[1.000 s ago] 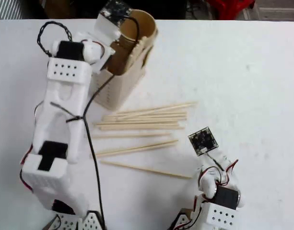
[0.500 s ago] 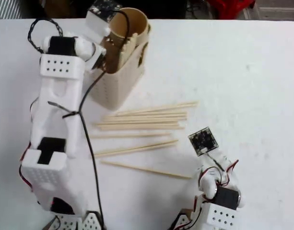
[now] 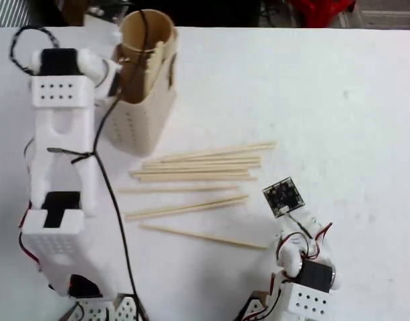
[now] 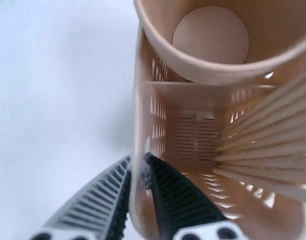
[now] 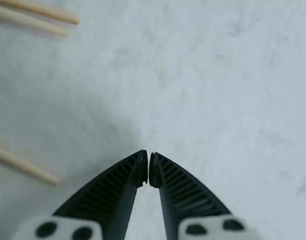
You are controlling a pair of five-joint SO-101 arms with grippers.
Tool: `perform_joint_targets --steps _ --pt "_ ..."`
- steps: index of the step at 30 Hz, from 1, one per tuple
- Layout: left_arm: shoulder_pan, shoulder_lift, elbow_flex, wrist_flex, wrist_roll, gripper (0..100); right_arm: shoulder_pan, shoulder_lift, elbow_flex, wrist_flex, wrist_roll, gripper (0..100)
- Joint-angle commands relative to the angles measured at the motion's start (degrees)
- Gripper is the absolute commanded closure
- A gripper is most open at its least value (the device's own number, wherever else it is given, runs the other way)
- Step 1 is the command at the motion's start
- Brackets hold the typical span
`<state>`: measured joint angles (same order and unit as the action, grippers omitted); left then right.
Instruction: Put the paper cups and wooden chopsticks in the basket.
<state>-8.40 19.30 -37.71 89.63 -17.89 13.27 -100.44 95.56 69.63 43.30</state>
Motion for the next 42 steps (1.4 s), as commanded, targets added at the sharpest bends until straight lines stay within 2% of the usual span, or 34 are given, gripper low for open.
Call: perform_joint_targets --steps 1,9,14,18,24,30,35,42 --pt "-4.8 -0.7 -4.5 6.2 1.6 98 -0.1 -0.9 0.0 0.2 -0.4 97.2" --pt "-12.8 -1.0 -4.0 12.7 1.7 98 -0.1 -0.9 0.0 0.2 -0.4 97.1" --pt "-15.8 -3.2 -1.3 12.7 1.8 98 0.0 -0.9 0.0 0.2 -0.4 97.1" --pt "-15.6 -6.8 1.7 12.7 1.6 97 0.0 -0.9 0.0 0.2 -0.4 97.1" --pt "-13.1 -11.0 4.1 12.7 1.7 87 0.1 -0.9 0.0 0.2 -0.4 97.1" --pt "-13.1 -19.7 -5.7 12.7 1.7 87 0.0 -0.9 0.0 0.2 -0.5 97.1" --pt "-19.6 -28.9 -13.6 12.7 1.6 87 0.1 -1.0 0.1 -0.2 -0.4 97.4" --pt "-34.2 -37.4 -7.0 12.8 0.4 86 -0.3 -1.0 -0.5 -1.5 -0.4 97.1"
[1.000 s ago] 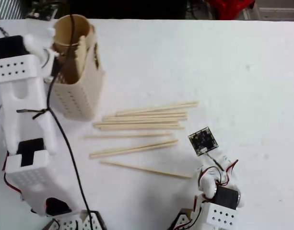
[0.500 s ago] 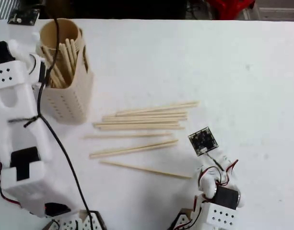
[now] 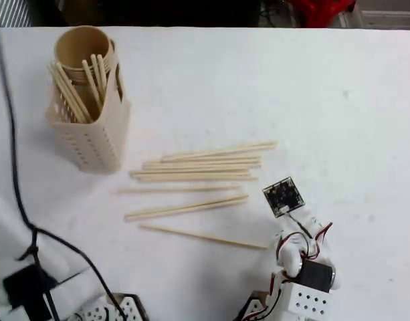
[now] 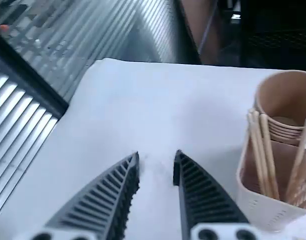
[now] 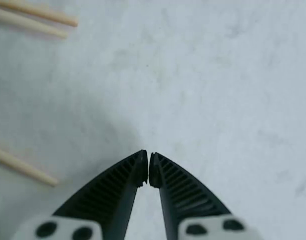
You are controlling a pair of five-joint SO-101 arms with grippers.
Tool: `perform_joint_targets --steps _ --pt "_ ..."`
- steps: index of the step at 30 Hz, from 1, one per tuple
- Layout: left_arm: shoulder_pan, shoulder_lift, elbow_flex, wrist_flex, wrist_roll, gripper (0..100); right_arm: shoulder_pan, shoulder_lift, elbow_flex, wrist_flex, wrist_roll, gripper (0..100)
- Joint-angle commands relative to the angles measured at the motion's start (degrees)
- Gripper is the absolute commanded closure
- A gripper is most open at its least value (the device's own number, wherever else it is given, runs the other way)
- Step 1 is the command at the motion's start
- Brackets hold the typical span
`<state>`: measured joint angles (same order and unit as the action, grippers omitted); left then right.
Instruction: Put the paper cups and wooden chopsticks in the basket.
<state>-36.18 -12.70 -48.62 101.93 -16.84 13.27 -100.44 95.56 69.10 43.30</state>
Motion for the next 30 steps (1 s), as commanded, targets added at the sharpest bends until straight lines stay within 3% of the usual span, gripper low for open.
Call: perform_joint_targets --steps 1,6,11,15,23,30 --pt "-7.6 -6.6 6.8 0.5 -2.5 86 -1.0 -1.0 -1.1 -1.5 -0.7 97.1" --pt "-11.1 -11.0 32.3 -2.4 -9.6 86 -7.9 -0.4 -5.2 -0.7 -0.8 96.9" --pt "-14.1 -11.1 64.2 -21.5 -11.7 86 -12.8 -0.3 -9.9 3.0 -0.6 88.1" --pt "-12.7 -11.3 82.3 -33.1 -11.2 86 -17.4 0.3 -12.0 3.1 -0.4 84.4" --pt "-7.5 -11.0 98.7 -49.1 2.6 86 -25.0 27.4 -28.8 2.9 -0.4 85.1" --pt "-7.8 -10.9 111.2 -66.2 4.5 86 -39.3 48.7 -34.8 -1.7 -0.4 85.0"
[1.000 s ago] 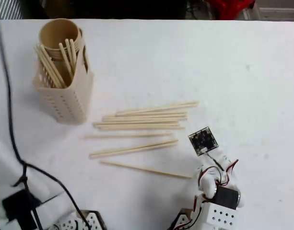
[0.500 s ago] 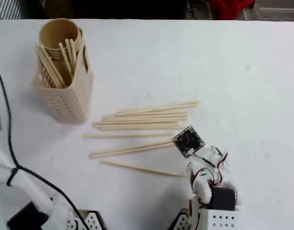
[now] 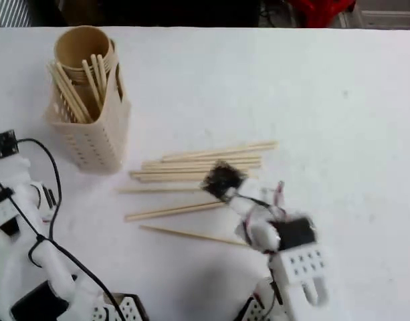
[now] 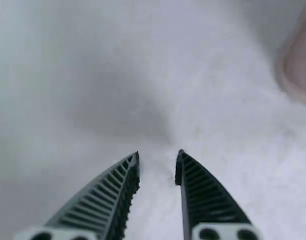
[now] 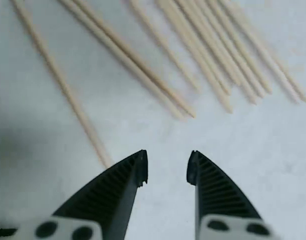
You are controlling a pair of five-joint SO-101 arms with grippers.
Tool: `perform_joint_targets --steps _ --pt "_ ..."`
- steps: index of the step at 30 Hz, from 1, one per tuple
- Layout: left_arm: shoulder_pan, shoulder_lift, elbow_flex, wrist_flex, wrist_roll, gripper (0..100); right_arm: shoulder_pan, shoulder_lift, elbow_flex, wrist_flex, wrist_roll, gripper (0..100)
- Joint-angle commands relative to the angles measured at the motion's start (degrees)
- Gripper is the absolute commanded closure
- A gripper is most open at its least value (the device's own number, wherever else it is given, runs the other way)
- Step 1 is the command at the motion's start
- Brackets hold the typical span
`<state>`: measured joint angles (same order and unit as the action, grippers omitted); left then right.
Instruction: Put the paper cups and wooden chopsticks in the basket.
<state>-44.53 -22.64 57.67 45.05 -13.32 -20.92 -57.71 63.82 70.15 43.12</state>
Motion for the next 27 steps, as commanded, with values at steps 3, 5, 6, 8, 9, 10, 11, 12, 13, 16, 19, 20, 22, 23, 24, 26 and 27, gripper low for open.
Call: perform_joint_targets --steps 3,5,6,8,9,10,11,12,13,16,19,20,22,23,24,26,27 --pt "0.6 -1.0 6.5 -11.3 0.8 86 -9.0 9.5 -1.9 -3.9 -0.1 84.7" --pt "0.6 -1.0 6.7 -11.4 0.8 86 -10.9 10.9 -0.9 -3.9 1.3 84.6" --pt "0.6 -1.0 6.8 -11.4 0.8 86 -11.6 11.7 -0.2 -3.9 3.7 84.6" --pt "0.7 -1.0 6.8 -11.4 0.7 86 -13.0 12.7 1.8 -5.0 7.8 84.4" --pt "0.7 -1.0 6.8 -11.4 0.7 86 -13.3 13.1 3.1 -5.9 8.9 83.4" --pt "0.7 -1.0 6.8 -11.4 0.7 86 -13.5 13.5 4.3 -7.1 9.8 81.8" --pt "0.7 -1.0 6.8 -11.4 0.7 86 -13.5 13.8 5.6 -8.7 10.5 80.0" --pt "0.7 -1.0 6.8 -11.4 0.7 86 -13.5 14.1 6.9 -10.2 11.3 78.6" --pt "0.7 -1.0 6.8 -11.4 0.7 86 -13.5 14.5 8.1 -11.9 12.1 77.3" --pt "0.7 -1.0 6.8 -11.4 0.7 86 -13.2 16.3 9.8 -15.5 12.9 76.7" --pt "0.7 -1.0 6.8 -11.4 0.7 86 -13.3 19.8 9.8 -18.2 13.0 79.1" --pt "0.7 -1.0 6.8 -11.4 0.7 86 -13.4 21.6 9.8 -19.3 13.1 80.2" --pt "0.7 -1.0 6.8 -11.4 0.7 86 -13.2 25.1 8.9 -20.4 13.2 81.6" --pt "0.7 -1.0 6.8 -11.4 0.7 86 -13.1 27.0 7.5 -20.2 13.1 81.9" --pt "0.7 -1.0 6.8 -11.4 0.7 86 -13.1 28.9 6.1 -19.9 12.9 82.2" --pt "0.7 -1.0 6.9 -11.4 0.7 86 -13.1 31.8 4.0 -19.6 12.7 82.3" --pt "0.7 -1.0 6.9 -11.4 0.7 86 -13.1 32.9 3.4 -19.6 12.7 82.4"
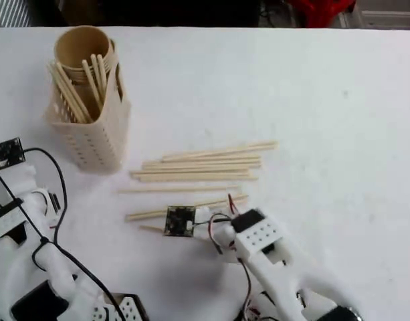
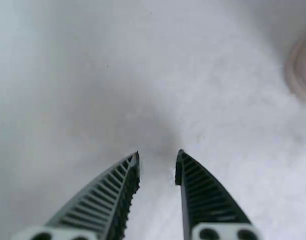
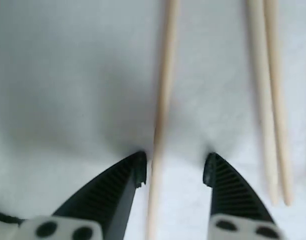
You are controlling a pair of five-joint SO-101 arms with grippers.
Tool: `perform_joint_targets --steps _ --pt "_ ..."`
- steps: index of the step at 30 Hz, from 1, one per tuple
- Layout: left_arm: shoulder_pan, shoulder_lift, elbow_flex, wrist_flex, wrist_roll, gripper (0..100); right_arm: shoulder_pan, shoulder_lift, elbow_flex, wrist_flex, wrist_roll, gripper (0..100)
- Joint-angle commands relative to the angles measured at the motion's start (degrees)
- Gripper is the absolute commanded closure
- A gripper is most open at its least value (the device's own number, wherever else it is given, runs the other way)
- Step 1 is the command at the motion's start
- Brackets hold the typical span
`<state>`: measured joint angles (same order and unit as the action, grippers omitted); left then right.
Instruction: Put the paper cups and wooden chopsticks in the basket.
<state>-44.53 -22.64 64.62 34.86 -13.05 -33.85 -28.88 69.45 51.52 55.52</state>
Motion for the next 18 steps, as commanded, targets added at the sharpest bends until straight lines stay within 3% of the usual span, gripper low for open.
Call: perform_joint_targets --steps 1,5,12,18 --pt "0.7 -1.0 -0.1 -1.2 0.4 86 -0.2 5.1 -2.8 -0.7 0.4 83.8" --pt "0.7 -1.0 -0.1 -1.2 0.4 86 -0.2 5.5 -3.3 -0.7 0.2 98.6" --pt "0.7 -1.0 -0.1 -1.2 0.4 86 -0.1 -0.7 -3.1 -0.2 -7.2 98.2" --pt "0.7 -1.0 -0.1 -1.2 0.4 86 -0.1 -16.7 -3.3 10.2 -7.4 98.3"
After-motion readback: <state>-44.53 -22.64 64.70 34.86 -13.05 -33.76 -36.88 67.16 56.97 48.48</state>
